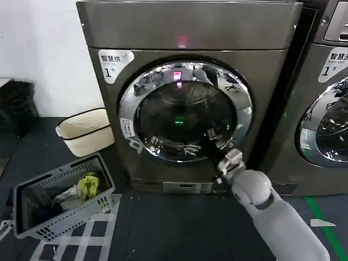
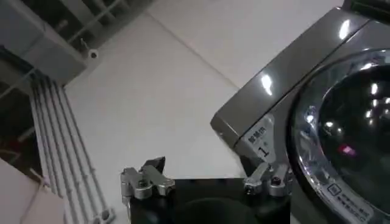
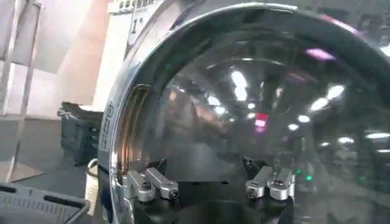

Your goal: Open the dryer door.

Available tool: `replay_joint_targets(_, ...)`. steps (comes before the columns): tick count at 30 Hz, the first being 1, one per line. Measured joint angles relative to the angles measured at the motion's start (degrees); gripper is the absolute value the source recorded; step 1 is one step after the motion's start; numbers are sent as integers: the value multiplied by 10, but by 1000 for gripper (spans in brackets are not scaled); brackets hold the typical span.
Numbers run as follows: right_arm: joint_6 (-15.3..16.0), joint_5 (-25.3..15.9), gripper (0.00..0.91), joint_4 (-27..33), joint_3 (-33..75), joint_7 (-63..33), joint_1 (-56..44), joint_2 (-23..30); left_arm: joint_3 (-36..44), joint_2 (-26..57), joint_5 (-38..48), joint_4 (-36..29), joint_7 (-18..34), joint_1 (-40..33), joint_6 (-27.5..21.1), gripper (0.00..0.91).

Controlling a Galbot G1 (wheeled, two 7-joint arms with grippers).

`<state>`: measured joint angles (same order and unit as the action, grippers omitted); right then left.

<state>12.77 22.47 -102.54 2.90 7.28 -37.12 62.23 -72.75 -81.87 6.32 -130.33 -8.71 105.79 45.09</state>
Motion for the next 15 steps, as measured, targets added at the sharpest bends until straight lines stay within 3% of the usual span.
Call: replay_joint_targets(15, 9, 10, 907, 35, -59, -3, 56, 39, 0, -4, -1, -1, 0, 1, 0, 907)
